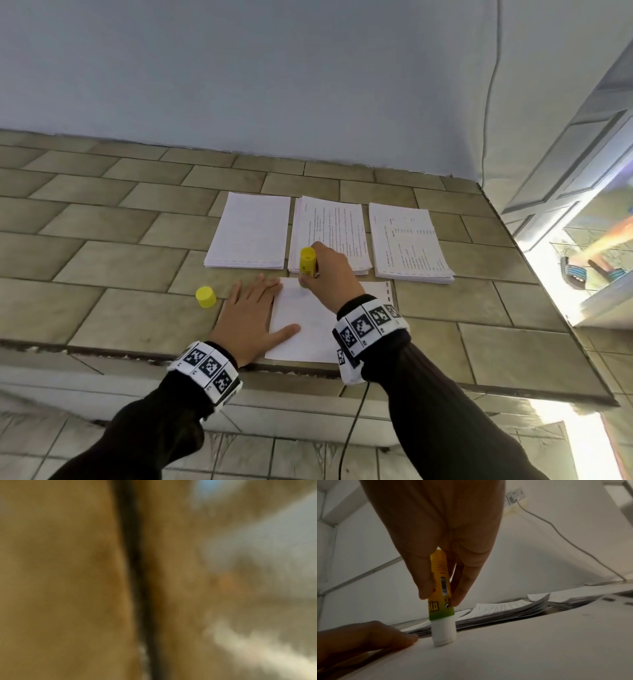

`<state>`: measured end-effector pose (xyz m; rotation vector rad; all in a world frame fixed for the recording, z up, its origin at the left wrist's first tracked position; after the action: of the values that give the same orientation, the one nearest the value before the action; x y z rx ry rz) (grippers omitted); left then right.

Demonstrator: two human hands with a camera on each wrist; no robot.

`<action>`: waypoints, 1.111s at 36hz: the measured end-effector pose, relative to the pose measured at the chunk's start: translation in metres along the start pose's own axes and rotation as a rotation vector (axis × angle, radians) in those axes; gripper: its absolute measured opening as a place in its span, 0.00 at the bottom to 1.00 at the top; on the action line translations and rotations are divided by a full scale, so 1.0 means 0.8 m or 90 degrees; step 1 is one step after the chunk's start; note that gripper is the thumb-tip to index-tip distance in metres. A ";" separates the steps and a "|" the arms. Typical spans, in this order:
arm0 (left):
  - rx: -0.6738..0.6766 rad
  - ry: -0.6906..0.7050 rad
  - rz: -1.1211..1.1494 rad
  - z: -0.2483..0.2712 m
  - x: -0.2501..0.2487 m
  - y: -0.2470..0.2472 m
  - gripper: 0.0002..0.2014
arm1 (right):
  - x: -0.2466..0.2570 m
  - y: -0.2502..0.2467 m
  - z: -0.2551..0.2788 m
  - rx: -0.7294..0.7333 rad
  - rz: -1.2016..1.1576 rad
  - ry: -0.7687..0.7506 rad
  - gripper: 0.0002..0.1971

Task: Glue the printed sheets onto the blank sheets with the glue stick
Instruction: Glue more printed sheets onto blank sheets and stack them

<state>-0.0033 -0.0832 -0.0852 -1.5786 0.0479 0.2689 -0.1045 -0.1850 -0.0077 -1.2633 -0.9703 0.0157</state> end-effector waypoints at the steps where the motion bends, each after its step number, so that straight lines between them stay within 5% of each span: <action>1: 0.000 -0.001 -0.004 0.000 0.000 0.000 0.57 | -0.008 -0.005 0.002 -0.003 0.001 0.012 0.16; 17: 0.019 -0.010 -0.034 0.000 0.000 0.002 0.58 | -0.128 -0.103 0.061 -0.128 -0.029 0.172 0.10; 22: 0.022 -0.006 -0.025 0.000 -0.003 -0.001 0.63 | -0.093 -0.101 0.070 -0.189 -0.099 0.103 0.12; 29: 0.013 0.005 -0.026 0.001 -0.005 -0.002 0.65 | -0.009 -0.022 0.054 -0.015 -0.107 -0.043 0.10; 40: -0.004 0.023 -0.003 0.001 -0.005 -0.002 0.58 | 0.033 0.024 0.044 0.022 -0.036 -0.123 0.11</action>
<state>-0.0072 -0.0832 -0.0825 -1.5899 0.0712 0.2380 -0.1009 -0.1370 -0.0080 -1.2172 -1.1669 0.1121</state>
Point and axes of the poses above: each hand's wrist, its own z-axis away from the middle knuckle, its own y-axis out of the palm, x = y × z, the point moved 8 cm from there along -z, towards the middle knuckle
